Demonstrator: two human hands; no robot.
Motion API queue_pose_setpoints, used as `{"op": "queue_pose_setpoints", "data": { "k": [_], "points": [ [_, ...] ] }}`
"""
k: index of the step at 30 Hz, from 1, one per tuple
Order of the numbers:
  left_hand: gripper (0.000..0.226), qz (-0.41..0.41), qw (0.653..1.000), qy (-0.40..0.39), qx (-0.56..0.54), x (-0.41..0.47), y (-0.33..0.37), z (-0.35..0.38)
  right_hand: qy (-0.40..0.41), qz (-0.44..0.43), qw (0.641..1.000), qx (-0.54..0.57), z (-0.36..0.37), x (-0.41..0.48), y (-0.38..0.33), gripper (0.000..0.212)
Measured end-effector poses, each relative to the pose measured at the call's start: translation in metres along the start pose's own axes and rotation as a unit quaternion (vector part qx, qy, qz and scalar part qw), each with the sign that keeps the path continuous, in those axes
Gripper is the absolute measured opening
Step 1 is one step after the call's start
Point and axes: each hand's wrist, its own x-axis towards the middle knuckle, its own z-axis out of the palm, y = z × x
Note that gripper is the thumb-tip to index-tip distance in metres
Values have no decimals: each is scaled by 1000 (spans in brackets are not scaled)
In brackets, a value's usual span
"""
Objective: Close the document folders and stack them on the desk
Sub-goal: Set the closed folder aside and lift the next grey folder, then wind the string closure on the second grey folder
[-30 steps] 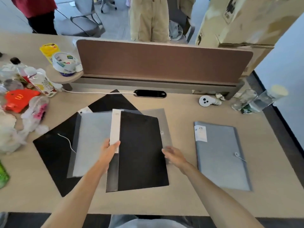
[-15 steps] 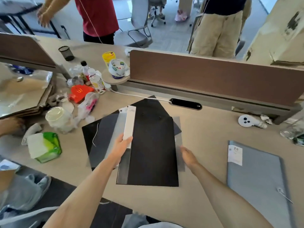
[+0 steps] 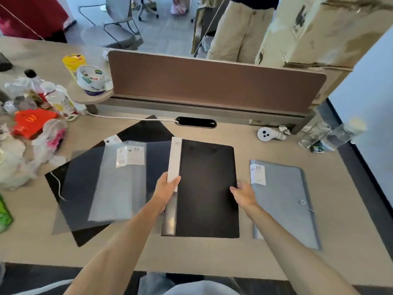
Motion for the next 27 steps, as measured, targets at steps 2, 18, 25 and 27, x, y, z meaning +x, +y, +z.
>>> {"op": "queue_pose_setpoints", "data": {
  "k": [2, 18, 25, 27],
  "points": [
    [39, 6, 998, -15, 54, -1, 0, 28, -12, 20, 1000, -19, -14, 4, 16, 29],
    [58, 66, 925, -237, 289, -20, -6, 231, 102, 86, 984, -119, -132, 40, 158, 47],
    [55, -77, 976, -187, 75, -18, -9, 288, 71, 46, 965, -248, -153, 36, 200, 53],
    [42, -95, 979, -170, 61, -23, -4, 293, 70, 28, 964, -255, -157, 34, 199, 54]
  ]
}}
